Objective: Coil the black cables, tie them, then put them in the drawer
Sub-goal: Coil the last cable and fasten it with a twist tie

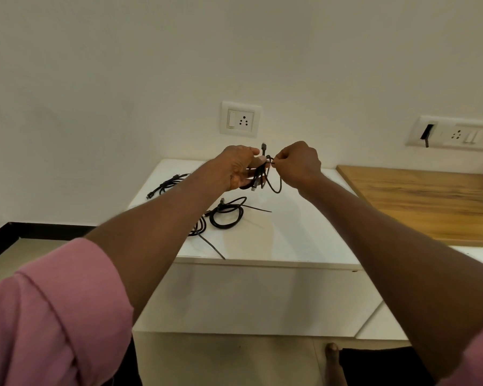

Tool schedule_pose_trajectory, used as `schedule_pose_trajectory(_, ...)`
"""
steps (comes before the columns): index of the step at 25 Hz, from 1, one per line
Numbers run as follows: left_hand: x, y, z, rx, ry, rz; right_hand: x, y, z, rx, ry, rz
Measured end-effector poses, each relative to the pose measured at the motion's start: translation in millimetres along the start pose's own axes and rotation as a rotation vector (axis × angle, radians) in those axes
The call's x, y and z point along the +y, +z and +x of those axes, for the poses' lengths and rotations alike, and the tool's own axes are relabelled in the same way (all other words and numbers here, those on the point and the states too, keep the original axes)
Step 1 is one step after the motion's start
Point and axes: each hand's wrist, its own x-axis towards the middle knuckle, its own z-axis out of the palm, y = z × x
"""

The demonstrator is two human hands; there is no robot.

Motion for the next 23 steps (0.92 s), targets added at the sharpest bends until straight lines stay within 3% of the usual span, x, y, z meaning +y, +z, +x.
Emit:
schedule_pose_trajectory(6,4.5,-7.9,-1.2,-0.102,0.026,0.060,-6.9,-6.0,-2.8,-0.109,0.142,0.237)
schedule_pose_trajectory(11,11.2,-20.1,-2.9,-0.102,-0.044,-0.051,-18.8,-10.1,-4.9,-0.194,0.266,0.429)
schedule_pose_trajectory(17,5.2,-35.9,0.8,-0.008,0.020,0.091,-4.4,-16.5,-8.8,-0.219,0.156,0.354)
schedule_pose_trajectory(23,2.2,-19.0,1.2,-0.088,0.021,0.297,7.9,-16.9,-5.8,-0.179,0.187,0.375)
